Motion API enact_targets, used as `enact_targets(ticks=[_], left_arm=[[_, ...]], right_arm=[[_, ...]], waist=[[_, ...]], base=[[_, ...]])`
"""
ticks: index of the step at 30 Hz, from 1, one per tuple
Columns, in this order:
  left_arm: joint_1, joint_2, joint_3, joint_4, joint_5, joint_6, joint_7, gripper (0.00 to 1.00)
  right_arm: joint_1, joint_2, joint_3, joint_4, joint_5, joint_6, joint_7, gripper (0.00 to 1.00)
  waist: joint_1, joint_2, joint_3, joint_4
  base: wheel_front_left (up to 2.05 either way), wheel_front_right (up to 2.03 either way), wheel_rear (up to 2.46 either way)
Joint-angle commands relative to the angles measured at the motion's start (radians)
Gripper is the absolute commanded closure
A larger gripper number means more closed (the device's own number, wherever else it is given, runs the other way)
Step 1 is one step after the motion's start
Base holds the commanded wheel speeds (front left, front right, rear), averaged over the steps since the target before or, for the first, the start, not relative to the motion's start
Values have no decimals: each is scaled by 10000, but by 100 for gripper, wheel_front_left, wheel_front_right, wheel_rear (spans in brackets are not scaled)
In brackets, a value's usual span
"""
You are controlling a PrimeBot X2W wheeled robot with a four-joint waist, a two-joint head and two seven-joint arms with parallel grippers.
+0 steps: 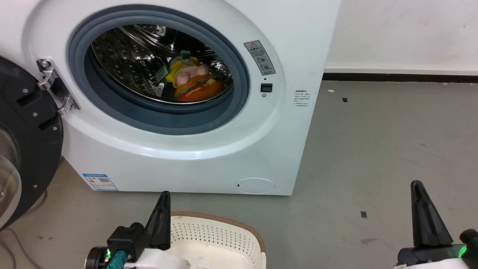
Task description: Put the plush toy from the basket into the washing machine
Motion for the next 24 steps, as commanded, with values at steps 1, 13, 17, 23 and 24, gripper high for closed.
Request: enact_targets(ticks=[1, 13, 17, 23, 24], left_arm=[[-2, -16, 58, -80, 106, -18, 64, 100], [-4, -40, 193, -198, 291, -38, 289, 100], [-5, -48, 242, -241, 358, -46, 371, 100], [-6, -61, 315, -305, 459, -57, 494, 100], [-7, -63, 327, -316, 475, -59, 513, 100]], right_arm=[[-84, 0, 39, 61, -79, -1, 62, 100], [-191, 0, 117, 184, -206, -1, 288, 100], [-230, 0, 145, 229, -252, -1, 371, 100], [-288, -1, 187, 296, -322, -2, 494, 100], [-298, -1, 194, 307, -333, -2, 514, 100]], waist=[[1, -1, -7, -5], [1, -1, -61, -43], [1, -1, -81, -57], [1, -1, -111, -78], [1, -1, -116, -82]], base=[[0, 0, 0], [0, 0, 0], [0, 0, 0], [0, 0, 0], [0, 0, 0]])
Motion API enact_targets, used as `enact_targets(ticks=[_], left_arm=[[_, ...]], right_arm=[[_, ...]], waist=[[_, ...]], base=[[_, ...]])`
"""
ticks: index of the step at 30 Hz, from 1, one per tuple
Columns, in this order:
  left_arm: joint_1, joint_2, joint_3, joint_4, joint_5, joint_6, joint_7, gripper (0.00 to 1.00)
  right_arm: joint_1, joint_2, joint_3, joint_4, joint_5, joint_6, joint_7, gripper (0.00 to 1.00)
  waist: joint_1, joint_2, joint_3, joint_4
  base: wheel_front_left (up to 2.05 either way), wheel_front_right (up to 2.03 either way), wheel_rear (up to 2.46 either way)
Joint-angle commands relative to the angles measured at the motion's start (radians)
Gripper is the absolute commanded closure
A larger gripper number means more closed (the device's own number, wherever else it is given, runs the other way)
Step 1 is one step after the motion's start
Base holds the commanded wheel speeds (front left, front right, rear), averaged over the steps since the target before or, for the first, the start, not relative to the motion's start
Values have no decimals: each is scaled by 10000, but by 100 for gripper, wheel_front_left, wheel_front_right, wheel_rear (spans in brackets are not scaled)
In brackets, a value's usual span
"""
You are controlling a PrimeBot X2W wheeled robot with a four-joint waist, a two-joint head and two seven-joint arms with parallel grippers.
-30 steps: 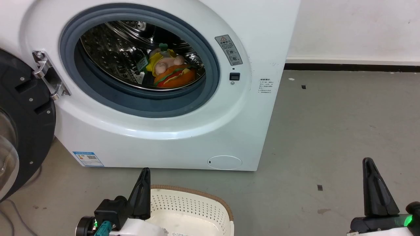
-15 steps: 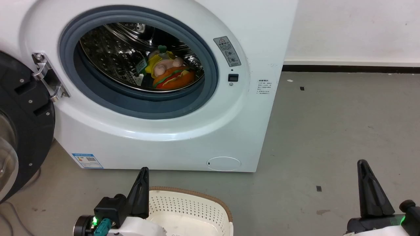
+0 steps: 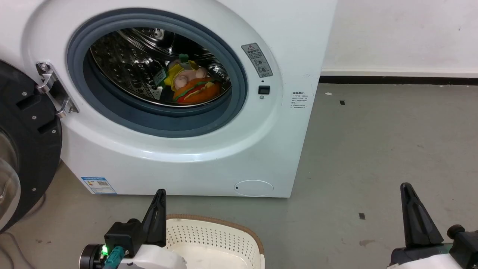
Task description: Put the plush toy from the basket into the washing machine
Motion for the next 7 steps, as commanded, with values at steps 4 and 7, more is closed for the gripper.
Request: enact_targets(ticks=[4, 7], left_arm=[[-8, -47, 79, -98, 167, -51, 97, 100], [-8, -53, 115, -130, 217, -57, 158, 100]], right_arm=[[-213, -1, 38, 79, -163, -2, 102, 100], [-242, -1, 59, 112, -197, -2, 163, 100]], waist=[[0, -1, -18, -13], [0, -1, -33, -23]], base=[[0, 0, 0], [0, 0, 0]])
